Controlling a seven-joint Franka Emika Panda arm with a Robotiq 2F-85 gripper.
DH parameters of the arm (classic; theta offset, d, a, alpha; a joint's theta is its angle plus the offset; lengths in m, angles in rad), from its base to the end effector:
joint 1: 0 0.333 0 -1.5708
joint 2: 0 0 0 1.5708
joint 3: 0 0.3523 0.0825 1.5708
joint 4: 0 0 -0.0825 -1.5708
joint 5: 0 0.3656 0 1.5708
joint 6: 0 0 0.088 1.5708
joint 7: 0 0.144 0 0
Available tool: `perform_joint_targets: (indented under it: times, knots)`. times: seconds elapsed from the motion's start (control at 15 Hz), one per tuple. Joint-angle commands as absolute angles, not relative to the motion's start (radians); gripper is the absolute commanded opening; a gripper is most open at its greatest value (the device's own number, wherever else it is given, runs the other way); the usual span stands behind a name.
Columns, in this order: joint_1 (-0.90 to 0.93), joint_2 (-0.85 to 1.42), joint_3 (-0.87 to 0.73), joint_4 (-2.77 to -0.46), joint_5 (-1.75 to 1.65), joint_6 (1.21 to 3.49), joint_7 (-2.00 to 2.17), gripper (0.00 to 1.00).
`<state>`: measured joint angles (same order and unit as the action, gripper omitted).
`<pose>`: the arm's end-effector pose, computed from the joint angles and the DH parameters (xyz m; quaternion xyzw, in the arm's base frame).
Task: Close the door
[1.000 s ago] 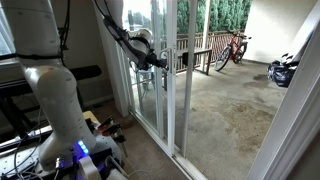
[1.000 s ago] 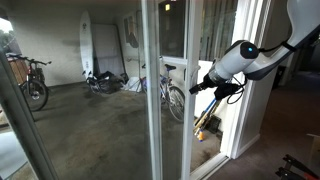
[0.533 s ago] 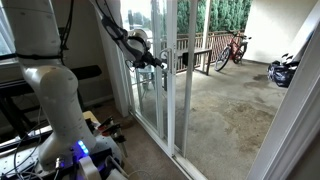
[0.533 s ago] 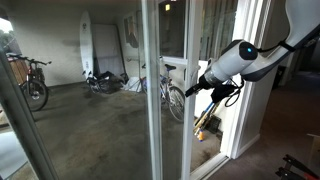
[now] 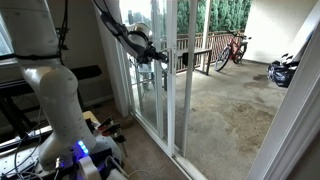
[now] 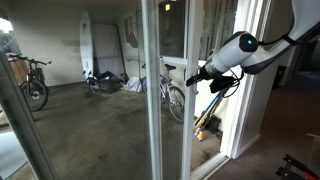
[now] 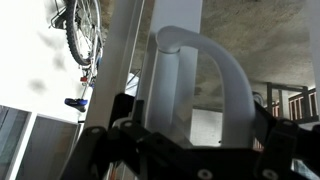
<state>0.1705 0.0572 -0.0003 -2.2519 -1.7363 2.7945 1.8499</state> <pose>0.5334 0.1255 0.3796 0.8910 -0.0437 0.4420 0.0942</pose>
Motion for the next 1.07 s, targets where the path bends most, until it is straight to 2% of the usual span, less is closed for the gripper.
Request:
perform_joint_targets:
  times: [0.0,0.53,1.0]
  knots:
    - [0.153,0.008,-0.025,-2.285,-1.750,2.775,1.857,1.00]
    - [0.126,0.000,-0.062,-2.323,-1.686,2.817,1.797,1.00]
    - [0.083,-0.056,-0.157,-2.388,-1.598,2.985,1.791,1.00]
